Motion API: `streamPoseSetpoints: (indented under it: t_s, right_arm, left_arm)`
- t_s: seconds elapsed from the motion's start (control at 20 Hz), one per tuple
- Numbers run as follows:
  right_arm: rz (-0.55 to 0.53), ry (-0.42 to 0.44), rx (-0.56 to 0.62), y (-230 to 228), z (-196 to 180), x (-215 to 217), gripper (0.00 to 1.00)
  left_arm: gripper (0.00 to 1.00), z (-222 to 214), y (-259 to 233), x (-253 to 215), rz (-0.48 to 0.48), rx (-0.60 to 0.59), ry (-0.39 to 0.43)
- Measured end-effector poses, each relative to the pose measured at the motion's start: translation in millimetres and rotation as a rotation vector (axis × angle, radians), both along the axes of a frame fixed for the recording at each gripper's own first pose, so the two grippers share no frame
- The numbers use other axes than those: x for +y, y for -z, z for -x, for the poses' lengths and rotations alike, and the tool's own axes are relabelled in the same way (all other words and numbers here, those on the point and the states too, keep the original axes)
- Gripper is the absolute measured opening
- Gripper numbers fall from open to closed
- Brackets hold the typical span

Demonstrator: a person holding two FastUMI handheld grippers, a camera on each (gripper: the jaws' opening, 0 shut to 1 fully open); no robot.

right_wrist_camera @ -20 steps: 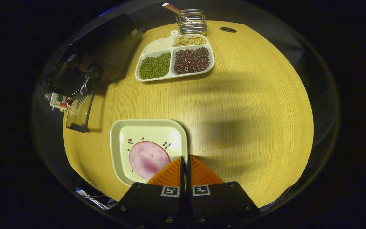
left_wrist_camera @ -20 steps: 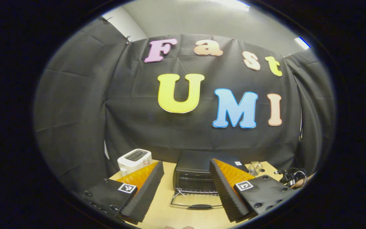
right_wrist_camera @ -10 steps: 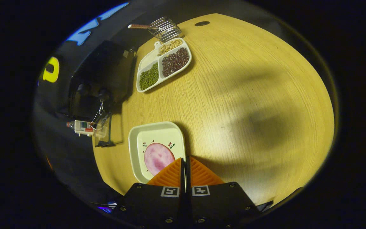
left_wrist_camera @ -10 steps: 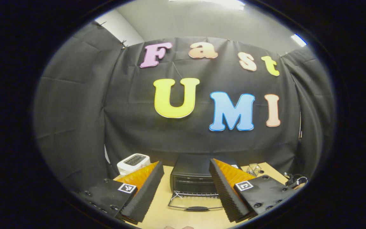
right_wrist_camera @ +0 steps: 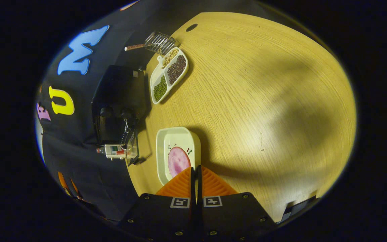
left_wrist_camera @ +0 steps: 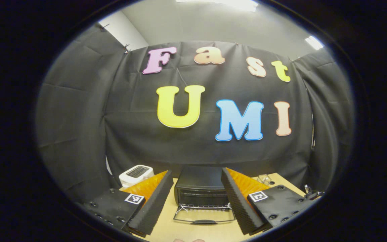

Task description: Open the electric oven with the left hand, put the food in, and close the electric oven.

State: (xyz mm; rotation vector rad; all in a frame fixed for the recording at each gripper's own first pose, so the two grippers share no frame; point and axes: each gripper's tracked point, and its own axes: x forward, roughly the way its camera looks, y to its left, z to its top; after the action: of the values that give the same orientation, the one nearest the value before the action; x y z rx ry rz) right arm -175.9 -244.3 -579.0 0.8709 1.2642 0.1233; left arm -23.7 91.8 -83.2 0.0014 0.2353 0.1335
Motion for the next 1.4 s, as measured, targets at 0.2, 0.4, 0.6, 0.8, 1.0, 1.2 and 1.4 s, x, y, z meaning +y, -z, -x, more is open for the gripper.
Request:
streamPoseSetpoints:
  t_s: [0.2,0.4,0.6,0.8,1.0,1.2,1.4]
  right_arm:
    - [-0.098,0.077,-0.043,-10.1,16.2,22.9,0.01]
    - [-0.178,0.167,-0.083,-31.8,13.6,51.5,0.01]
    - [-0.195,0.221,-0.147,-54.6,12.1,86.9,0.01]
    - [-0.187,0.278,-0.207,-77.1,4.0,118.3,0.01]
    - [-0.232,0.269,-0.203,-88.6,-8.6,169.6,0.01]
    - [-0.232,0.309,-0.199,-84.8,-32.3,211.1,0.01]
    - [-0.21,0.368,-0.209,-76.0,-61.0,242.7,0.01]
  left_arm:
    - [1.0,-2.3,-4.3,1.6,0.006,-0.012,0.025]
    - [1.0,-2.3,-15.9,9.1,0.002,-0.04,0.042]
    - [1.0,-5.3,-22.9,11.3,-0.009,-0.063,0.075]
    - [1.0,-4.4,-20.3,19.0,-0.004,-0.064,0.1]
    - [1.0,0.6,-17.8,33.8,0.023,-0.055,0.093]
    - [0.98,7.1,-26.5,54.8,0.029,-0.068,0.072]
    - [0.92,18.1,-30.2,78.5,0.021,-0.069,0.039]
